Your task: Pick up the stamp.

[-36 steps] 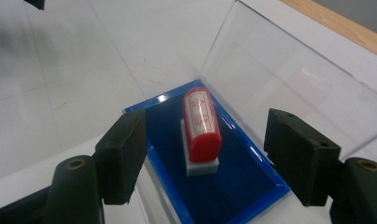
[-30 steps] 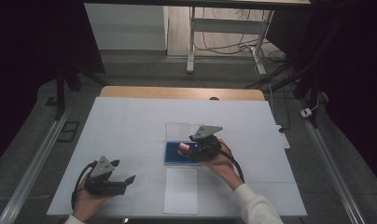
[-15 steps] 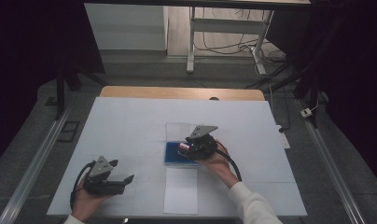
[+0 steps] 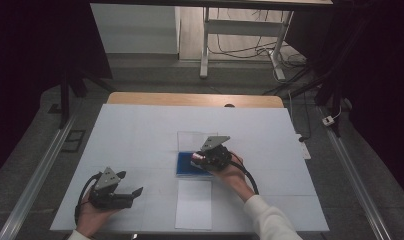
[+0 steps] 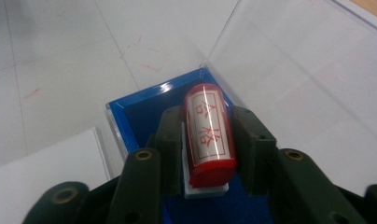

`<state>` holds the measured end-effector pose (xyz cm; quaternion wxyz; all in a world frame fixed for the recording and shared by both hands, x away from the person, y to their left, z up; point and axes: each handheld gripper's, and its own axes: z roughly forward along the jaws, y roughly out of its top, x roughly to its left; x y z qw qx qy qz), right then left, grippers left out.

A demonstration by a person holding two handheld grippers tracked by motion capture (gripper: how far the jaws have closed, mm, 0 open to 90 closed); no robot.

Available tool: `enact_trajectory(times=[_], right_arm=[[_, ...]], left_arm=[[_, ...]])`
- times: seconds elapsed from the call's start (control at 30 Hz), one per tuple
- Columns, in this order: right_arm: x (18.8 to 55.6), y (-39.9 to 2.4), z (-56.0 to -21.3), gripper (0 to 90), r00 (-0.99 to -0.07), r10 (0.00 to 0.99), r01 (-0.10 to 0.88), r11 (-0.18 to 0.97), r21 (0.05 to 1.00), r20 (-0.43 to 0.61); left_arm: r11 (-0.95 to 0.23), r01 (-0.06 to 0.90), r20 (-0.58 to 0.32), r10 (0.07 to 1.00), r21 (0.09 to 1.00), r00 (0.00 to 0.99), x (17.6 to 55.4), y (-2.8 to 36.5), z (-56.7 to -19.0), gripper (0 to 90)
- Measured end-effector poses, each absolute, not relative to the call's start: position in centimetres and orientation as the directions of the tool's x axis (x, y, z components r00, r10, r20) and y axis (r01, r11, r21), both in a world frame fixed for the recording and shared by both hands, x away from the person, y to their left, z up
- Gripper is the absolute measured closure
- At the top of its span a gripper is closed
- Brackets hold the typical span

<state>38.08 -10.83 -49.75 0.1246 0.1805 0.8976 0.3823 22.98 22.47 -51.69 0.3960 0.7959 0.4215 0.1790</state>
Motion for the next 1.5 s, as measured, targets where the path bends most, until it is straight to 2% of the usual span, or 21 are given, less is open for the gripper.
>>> enact_trajectory(times=[0.2, 0.63, 1.17, 1.5], right_arm=[[38.1, -10.8, -49.8, 69.1, -0.909, 0.409, 0.219, 0.640, 0.736, -0.085], [37.8, -10.9, -49.6, 69.6, -0.907, 0.413, 0.214, 0.621, 0.754, -0.083], [36.8, -12.2, -46.7, 69.6, -0.893, 0.444, 0.187, 0.516, 0.836, -0.075], [36.4, -12.4, -45.5, 69.6, -0.893, 0.442, 0.164, 0.493, 0.854, -0.085]], left_arm=[[-0.330, 0.530, -0.048, 0.815, 0.781, 0.578, 23.0, 22.5, -51.7, 16.6], [-0.333, 0.528, -0.045, 0.814, 0.781, 0.580, 23.0, 22.5, -51.7, 16.6], [-0.332, 0.527, -0.045, 0.814, 0.782, 0.580, 22.9, 22.5, -51.6, 16.9], [-0.335, 0.527, -0.043, 0.813, 0.781, 0.581, 23.0, 22.5, -51.7, 16.9]])
